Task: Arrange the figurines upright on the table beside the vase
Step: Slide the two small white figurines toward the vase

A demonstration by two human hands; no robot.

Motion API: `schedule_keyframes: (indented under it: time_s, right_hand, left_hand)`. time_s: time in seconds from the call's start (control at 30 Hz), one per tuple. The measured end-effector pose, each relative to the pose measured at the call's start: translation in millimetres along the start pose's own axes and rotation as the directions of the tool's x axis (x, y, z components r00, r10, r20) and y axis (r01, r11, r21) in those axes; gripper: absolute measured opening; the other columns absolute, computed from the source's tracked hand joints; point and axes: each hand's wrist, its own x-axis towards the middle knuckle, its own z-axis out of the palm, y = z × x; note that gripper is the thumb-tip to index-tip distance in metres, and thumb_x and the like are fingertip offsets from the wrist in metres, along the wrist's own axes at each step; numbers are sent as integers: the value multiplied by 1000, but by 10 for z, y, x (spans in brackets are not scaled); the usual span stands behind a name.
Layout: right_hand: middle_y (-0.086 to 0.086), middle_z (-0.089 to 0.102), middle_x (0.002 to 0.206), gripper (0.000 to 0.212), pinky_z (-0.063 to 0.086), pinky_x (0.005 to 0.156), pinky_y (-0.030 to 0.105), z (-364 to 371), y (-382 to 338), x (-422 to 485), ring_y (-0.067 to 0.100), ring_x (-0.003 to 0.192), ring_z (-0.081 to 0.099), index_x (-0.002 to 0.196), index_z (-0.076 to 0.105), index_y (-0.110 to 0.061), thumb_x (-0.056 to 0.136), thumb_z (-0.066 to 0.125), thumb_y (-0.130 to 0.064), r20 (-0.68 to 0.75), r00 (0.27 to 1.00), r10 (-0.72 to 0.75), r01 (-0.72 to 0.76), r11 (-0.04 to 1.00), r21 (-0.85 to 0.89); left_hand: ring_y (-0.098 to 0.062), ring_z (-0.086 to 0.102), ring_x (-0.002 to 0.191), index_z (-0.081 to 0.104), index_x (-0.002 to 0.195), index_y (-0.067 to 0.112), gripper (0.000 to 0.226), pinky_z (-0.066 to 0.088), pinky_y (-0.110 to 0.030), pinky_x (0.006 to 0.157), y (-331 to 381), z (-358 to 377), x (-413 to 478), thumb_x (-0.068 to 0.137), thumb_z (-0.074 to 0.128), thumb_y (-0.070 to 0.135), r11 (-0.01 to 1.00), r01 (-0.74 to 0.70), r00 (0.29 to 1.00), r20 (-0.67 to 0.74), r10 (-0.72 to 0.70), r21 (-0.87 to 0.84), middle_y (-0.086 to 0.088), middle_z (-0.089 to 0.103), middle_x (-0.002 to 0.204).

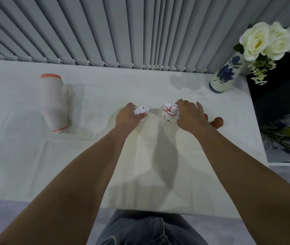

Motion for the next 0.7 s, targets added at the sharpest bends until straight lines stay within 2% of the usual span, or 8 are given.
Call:
schedule_keyframes:
  time_s: [0.07,0.13,0.27,0.37,0.5,0.57,0.7]
  right_hand:
    - [4,59,115,46,18,119,45,-10,23,-11,26,112,56,121,44,-17,80,65,-15,-1,1000,-20,20,1000,21]
    - [4,61,113,45,20,118,43,-16,32,-21,26,109,58,120,45,-17,79,65,-16,-7,999,-43,43,999,23]
    - [4,62,110,44,22,117,40,-33,29,-39,26,106,59,118,47,-15,78,64,-11,-19,998,-61,62,997,40]
    - [4,62,110,44,20,119,40,-37,39,-53,25,106,60,120,47,-15,79,62,-9,-29,996,-82,83,996,30]
    - [5,61,115,48,17,121,40,-17,54,-75,25,110,58,123,46,-14,79,62,-7,-47,994,-98,99,995,17]
    - [6,60,117,49,17,121,39,-18,67,-77,25,113,56,125,47,-13,79,62,-5,-52,994,-95,96,995,17]
    - [7,59,120,51,15,123,37,-42,98,-69,25,117,54,126,46,-13,79,64,-5,-26,996,-87,88,995,49]
  left_hand:
    - [-19,54,79,57,100,14,37,35,-26,65,46,56,31,80,72,41,997,-49,999,-5,50,65,4,58,87]
    - [-23,57,80,58,101,14,38,36,-26,66,73,101,57,79,73,41,985,-90,996,25,87,144,2,59,88]
    - [-30,61,97,61,108,14,34,44,-31,69,84,158,78,82,70,34,945,-215,975,103,196,245,-10,67,102]
    - [-31,59,104,61,116,15,34,46,-34,76,89,159,75,84,67,27,913,-308,950,130,282,268,-8,68,110]
    - [-29,58,112,52,131,15,47,50,-38,87,73,117,49,87,65,22,885,-377,925,164,343,273,-10,61,122]
    - [-29,58,112,50,131,14,47,50,-40,86,45,86,35,87,65,22,881,-376,926,143,349,287,-10,60,123]
    - [-31,61,99,54,120,13,32,48,-39,78,18,45,15,89,61,23,865,-372,928,125,350,337,-10,63,111]
